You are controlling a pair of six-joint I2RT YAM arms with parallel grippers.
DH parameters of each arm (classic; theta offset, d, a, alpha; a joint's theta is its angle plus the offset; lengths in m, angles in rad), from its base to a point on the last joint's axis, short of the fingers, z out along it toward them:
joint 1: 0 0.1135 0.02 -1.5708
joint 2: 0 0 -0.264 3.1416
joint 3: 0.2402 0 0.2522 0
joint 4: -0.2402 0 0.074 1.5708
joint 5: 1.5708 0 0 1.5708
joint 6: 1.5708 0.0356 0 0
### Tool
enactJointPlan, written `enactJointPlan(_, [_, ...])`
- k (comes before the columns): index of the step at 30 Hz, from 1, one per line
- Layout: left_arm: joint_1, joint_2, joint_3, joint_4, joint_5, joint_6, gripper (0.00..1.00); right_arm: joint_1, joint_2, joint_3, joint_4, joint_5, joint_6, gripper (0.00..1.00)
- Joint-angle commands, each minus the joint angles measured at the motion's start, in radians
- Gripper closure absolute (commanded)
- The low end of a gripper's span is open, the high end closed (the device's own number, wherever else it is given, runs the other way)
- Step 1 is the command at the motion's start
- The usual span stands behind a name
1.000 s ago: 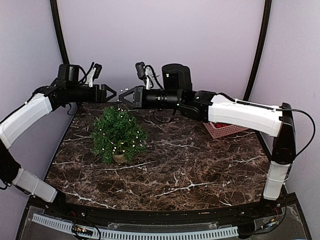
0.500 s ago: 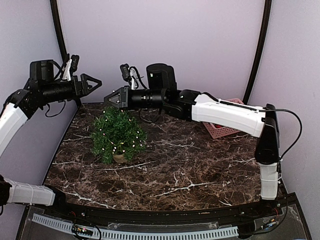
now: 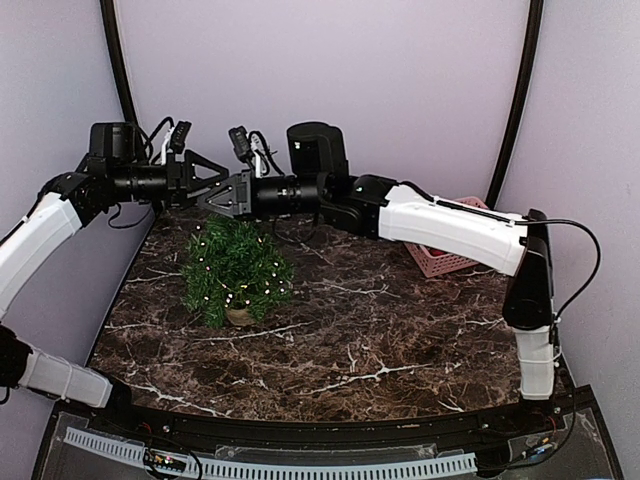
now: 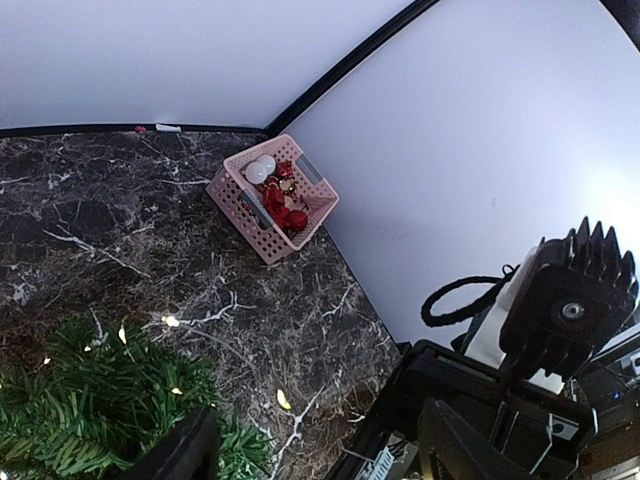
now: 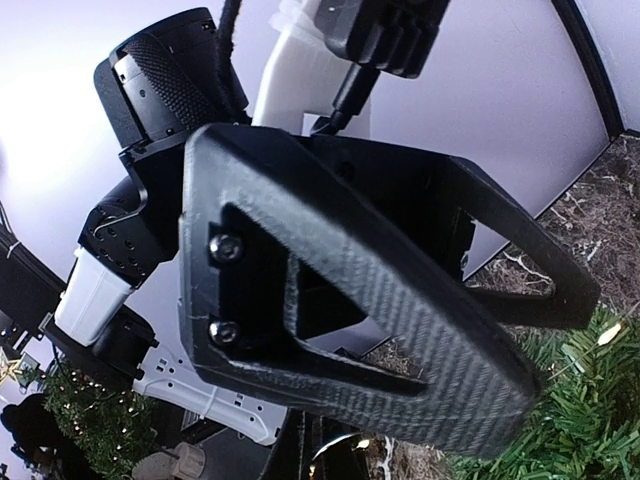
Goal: Decorate the small christmas tree
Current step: Wrap the side of the string light in the gap of the branches.
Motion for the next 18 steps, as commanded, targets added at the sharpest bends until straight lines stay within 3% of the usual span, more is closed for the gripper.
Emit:
enactJointPlan(1, [-0.009, 0.003, -0.003, 0.022, 0.071, -0.001, 0.36, 0.009, 0.027, 0.042, -0.023, -0.015, -0.028, 1.0])
enactJointPlan(5, [-0.015, 0.001, -0.014, 0.039, 0.064, -0.012, 0.63, 0.009, 0.027, 0.045, -0.047, 0.002, -0.047, 1.0])
enactJointPlan(10, [-0.015, -0.019, -0.035, 0.075, 0.064, -0.049, 0.86, 0.009, 0.021, 0.038, -0.09, 0.065, -0.081, 1.0])
enactJointPlan(14, [-0.014, -0.036, -0.049, 0.073, 0.018, -0.049, 0.99, 0.009, 0.0, 0.01, -0.086, 0.089, -0.098, 1.0])
enactJointPlan(16, [-0.014, -0.044, -0.06, 0.079, -0.009, -0.051, 1.0, 0.01, -0.029, -0.026, -0.063, 0.09, -0.108, 0.99])
enactJointPlan(18, [-0.014, -0.053, -0.072, 0.088, -0.04, -0.062, 1.0, 0.009, -0.077, -0.104, 0.018, 0.092, -0.119, 0.81])
